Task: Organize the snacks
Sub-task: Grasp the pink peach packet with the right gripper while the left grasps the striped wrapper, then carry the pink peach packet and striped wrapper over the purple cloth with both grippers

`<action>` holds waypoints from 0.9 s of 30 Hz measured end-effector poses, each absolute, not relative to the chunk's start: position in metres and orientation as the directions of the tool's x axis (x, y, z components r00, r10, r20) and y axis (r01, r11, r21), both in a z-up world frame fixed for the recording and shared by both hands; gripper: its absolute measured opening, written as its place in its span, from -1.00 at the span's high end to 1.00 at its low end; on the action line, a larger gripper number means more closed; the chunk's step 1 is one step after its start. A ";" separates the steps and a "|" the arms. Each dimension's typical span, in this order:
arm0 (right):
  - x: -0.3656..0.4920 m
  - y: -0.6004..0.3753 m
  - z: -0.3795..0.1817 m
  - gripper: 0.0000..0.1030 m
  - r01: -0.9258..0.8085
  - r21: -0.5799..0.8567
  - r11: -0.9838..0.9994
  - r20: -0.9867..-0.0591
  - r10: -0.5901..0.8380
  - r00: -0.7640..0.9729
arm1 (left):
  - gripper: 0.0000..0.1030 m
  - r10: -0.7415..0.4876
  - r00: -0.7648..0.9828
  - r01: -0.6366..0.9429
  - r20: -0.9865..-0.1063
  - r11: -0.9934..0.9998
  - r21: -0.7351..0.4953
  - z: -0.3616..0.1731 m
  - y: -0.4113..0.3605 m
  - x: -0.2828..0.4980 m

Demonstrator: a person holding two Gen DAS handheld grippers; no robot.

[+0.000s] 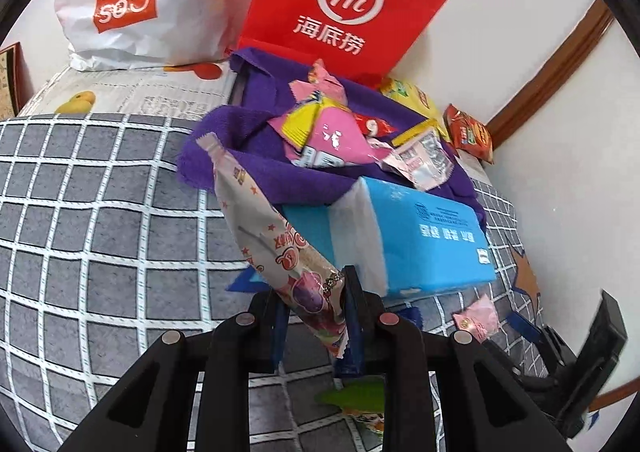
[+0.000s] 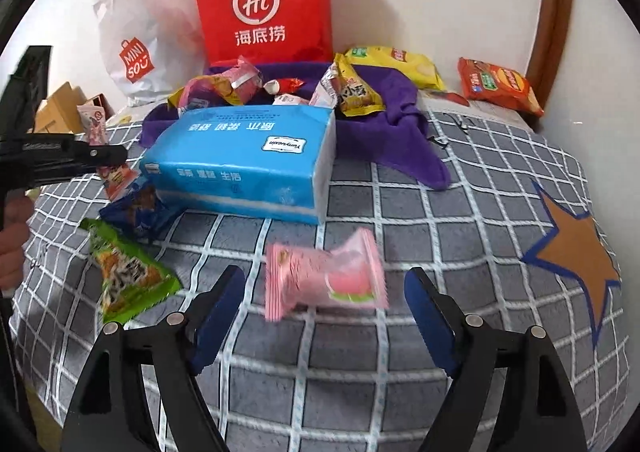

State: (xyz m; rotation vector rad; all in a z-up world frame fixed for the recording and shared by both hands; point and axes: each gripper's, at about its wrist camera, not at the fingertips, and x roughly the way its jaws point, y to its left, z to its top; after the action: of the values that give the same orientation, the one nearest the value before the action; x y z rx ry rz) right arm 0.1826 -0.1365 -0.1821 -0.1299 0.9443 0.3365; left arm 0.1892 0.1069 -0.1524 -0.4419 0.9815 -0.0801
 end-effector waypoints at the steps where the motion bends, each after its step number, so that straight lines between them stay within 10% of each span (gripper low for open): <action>1: 0.186 -0.134 -0.187 -0.58 -0.338 0.034 0.941 -0.818 0.220 0.531 | 0.54 -0.266 0.559 -0.126 -0.785 0.909 -0.397 -0.152 0.105 0.189; 27: 0.167 -0.141 -0.185 -0.17 -0.338 0.095 0.936 -0.801 0.273 0.532 | 0.54 -0.287 0.578 -0.090 -0.764 0.908 -0.410 -0.134 0.101 0.159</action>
State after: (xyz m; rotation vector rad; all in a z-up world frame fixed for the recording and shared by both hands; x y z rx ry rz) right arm 0.1673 -0.1413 -0.1855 -0.0748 0.9420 0.3651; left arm 0.1595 0.1005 -0.1336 -0.4344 0.9555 -0.1195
